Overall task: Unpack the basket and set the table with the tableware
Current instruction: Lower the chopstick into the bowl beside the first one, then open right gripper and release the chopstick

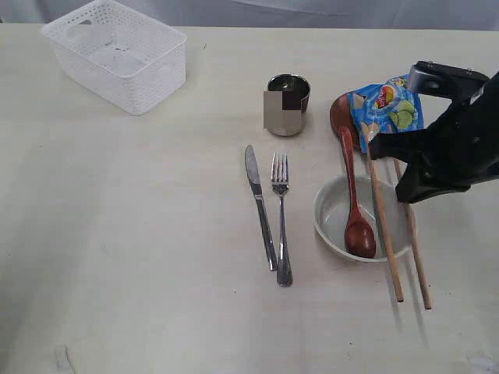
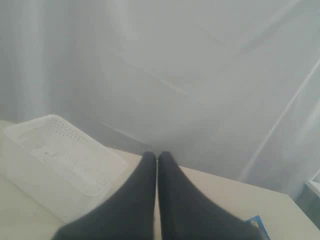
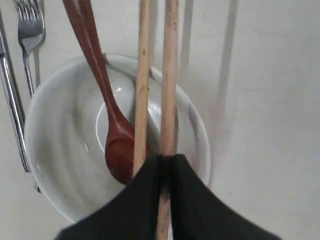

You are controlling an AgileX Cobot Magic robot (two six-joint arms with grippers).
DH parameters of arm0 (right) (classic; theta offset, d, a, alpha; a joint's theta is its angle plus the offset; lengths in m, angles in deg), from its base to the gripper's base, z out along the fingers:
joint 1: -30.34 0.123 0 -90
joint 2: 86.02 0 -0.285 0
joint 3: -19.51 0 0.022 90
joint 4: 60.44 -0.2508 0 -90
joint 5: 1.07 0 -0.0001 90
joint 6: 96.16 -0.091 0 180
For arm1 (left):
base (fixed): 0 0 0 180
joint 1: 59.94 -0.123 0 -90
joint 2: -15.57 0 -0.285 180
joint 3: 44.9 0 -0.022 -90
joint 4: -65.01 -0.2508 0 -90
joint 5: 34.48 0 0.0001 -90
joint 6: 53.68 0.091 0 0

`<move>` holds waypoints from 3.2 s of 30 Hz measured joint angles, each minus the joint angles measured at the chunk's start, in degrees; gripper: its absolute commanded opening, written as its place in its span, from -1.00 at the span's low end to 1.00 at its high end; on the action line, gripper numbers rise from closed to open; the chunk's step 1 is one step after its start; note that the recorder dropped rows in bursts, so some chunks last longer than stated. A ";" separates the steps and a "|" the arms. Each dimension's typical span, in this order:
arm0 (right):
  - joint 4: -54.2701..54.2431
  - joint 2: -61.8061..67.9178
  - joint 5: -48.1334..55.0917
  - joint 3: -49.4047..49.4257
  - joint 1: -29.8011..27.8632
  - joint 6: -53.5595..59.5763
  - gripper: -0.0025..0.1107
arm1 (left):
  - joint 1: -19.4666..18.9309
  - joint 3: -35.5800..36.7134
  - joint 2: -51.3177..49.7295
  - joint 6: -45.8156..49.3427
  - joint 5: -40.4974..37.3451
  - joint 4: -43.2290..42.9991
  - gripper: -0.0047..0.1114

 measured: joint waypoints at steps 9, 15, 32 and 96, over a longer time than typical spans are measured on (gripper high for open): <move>-1.59 4.50 -2.36 0.00 0.26 1.22 -0.96 | 0.00 0.00 0.00 0.00 0.00 0.00 -0.90; -1.81 5.07 -4.74 0.00 0.26 1.32 -0.96 | 0.00 0.00 0.00 0.00 0.00 0.00 -0.90; -1.81 5.07 -5.69 0.00 0.26 2.55 -0.96 | 0.00 0.00 0.00 0.00 0.00 0.00 -0.90; 3.08 5.07 -2.19 0.00 4.50 6.09 -0.06 | 0.00 0.00 0.00 0.00 0.00 0.00 -0.90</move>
